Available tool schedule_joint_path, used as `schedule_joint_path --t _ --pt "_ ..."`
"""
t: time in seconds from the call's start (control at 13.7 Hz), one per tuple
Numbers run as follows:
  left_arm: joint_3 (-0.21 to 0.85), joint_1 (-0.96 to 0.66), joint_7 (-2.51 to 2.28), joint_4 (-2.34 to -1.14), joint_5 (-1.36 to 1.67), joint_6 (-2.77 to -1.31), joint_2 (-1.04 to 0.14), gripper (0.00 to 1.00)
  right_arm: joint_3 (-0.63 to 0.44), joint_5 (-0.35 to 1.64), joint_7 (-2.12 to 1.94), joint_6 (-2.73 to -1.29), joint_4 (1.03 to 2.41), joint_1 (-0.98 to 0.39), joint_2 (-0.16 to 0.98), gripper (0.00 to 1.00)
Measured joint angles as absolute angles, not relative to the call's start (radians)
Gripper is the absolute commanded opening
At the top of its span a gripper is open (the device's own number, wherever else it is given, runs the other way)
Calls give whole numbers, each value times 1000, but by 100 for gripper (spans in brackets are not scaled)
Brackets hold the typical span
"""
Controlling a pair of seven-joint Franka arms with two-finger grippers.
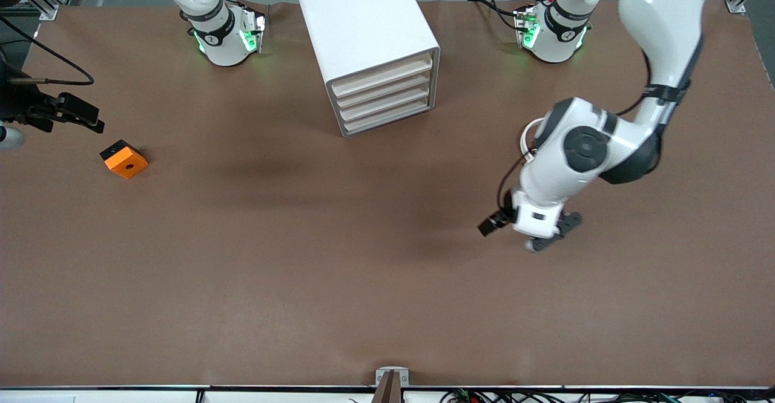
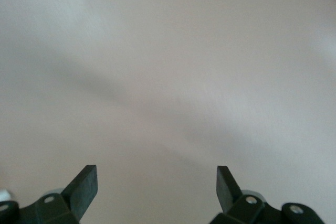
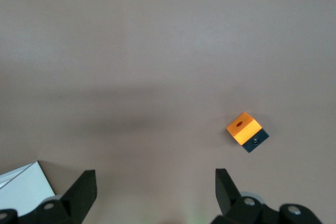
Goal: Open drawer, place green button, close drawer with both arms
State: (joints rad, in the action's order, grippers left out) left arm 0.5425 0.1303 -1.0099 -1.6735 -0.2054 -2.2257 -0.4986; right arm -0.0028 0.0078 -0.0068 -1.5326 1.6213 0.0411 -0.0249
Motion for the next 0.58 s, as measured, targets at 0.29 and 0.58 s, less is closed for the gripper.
schedule_joint_path --t 0.29,0.58 --pt "543 243 -922 -1597 -206 -2123 -462 100 -1 7 -7 -1512 1578 42 -28 100" --pt "545 309 -750 -1491 -206 -1929 -389 100 -1 7 -7 -1499 1562 42 -30 100"
